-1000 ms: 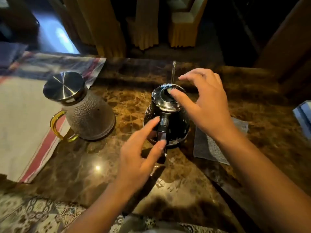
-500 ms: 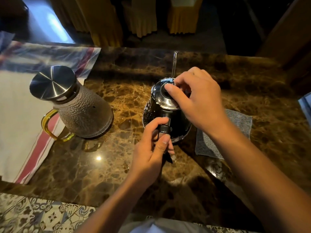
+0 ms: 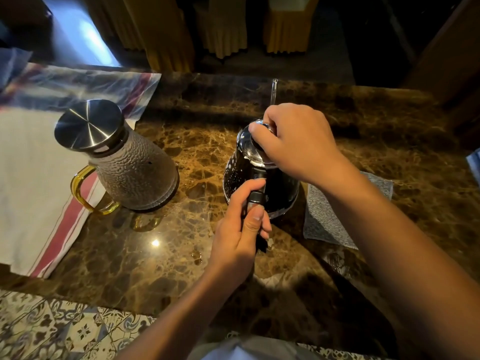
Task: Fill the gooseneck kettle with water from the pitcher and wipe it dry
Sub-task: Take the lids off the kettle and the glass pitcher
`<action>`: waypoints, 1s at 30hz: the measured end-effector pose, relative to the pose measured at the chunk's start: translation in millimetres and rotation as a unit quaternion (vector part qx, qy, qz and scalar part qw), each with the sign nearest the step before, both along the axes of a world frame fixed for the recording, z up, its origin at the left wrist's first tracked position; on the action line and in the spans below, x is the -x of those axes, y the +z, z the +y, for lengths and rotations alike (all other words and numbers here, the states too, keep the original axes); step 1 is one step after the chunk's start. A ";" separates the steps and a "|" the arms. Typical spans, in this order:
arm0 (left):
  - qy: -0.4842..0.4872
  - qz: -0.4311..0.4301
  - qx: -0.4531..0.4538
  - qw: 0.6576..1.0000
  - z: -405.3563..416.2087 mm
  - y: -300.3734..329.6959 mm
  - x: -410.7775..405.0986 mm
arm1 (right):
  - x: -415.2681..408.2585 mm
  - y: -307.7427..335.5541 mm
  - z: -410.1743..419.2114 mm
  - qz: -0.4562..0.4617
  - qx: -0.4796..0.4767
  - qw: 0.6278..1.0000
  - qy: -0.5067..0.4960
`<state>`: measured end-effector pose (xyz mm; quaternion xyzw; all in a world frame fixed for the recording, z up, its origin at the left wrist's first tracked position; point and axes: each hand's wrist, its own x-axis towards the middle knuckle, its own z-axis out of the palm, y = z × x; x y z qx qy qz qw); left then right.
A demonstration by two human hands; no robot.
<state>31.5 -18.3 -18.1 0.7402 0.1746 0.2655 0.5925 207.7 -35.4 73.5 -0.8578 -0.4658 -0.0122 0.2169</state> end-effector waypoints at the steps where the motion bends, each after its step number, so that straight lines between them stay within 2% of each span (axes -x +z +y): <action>1: -0.002 -0.001 -0.002 1.000 0.0 -0.3 -0.2 | -1.8 0.2 0.3 0.009 -0.001 1.000 0.007; 17: -0.004 -0.001 -0.020 1.000 -1.5 -3.8 -1.4 | -12.2 7.0 1.7 0.009 0.026 0.996 0.084; 23: -0.010 -0.008 -0.005 1.000 -2.7 -3.7 -1.2 | -10.2 10.2 2.8 0.008 0.036 0.996 0.077; 26: -0.009 -0.001 -0.004 1.000 -3.9 -1.7 -0.9 | -1.5 4.3 0.9 -0.024 0.017 0.999 0.045; 30: -0.009 0.008 -0.012 1.000 -6.3 0.0 0.2 | 5.8 -8.2 -3.2 -0.040 -0.053 0.997 0.034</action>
